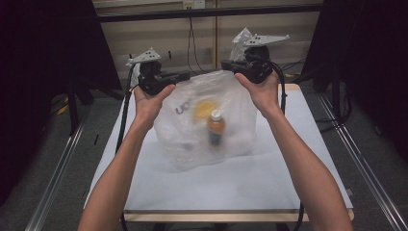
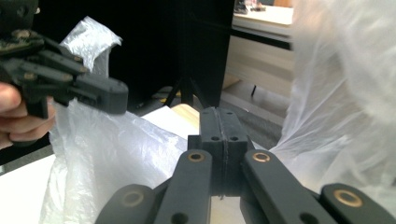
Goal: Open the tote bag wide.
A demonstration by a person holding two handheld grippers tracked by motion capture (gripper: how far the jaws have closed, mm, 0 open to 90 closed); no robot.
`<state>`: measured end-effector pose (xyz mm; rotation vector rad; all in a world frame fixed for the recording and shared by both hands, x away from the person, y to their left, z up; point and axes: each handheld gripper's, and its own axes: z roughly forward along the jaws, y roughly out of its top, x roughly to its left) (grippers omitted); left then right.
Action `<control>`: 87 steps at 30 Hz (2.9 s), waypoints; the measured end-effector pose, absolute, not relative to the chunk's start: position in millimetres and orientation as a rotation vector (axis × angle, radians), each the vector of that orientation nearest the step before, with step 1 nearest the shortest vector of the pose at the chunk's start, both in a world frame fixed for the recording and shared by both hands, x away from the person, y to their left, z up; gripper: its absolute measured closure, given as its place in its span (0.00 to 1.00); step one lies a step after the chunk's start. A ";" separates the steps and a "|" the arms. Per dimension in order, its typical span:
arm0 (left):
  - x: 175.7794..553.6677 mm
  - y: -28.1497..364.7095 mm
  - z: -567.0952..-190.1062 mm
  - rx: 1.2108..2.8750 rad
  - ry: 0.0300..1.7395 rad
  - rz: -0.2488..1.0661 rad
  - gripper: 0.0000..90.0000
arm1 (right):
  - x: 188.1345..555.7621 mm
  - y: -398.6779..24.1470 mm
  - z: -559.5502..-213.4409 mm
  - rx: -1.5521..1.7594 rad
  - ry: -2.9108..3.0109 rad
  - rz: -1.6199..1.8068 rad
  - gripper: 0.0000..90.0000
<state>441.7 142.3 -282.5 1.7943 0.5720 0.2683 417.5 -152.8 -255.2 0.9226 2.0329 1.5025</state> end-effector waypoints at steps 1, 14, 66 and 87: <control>442.9 140.6 -286.3 1.814 0.577 0.266 1.00 | 418.7 -152.1 -257.4 0.934 2.038 1.494 1.00; 437.3 126.2 -324.9 1.930 0.553 0.207 1.00 | 421.1 -150.9 -305.8 0.981 2.134 1.481 1.00; 418.6 135.8 -484.0 2.112 0.680 -0.023 1.00 | 378.0 -178.3 -477.5 1.094 2.416 1.433 1.00; 406.9 139.8 -469.1 2.099 0.580 0.024 1.00 | 350.1 -192.9 -466.2 1.054 2.407 1.451 1.00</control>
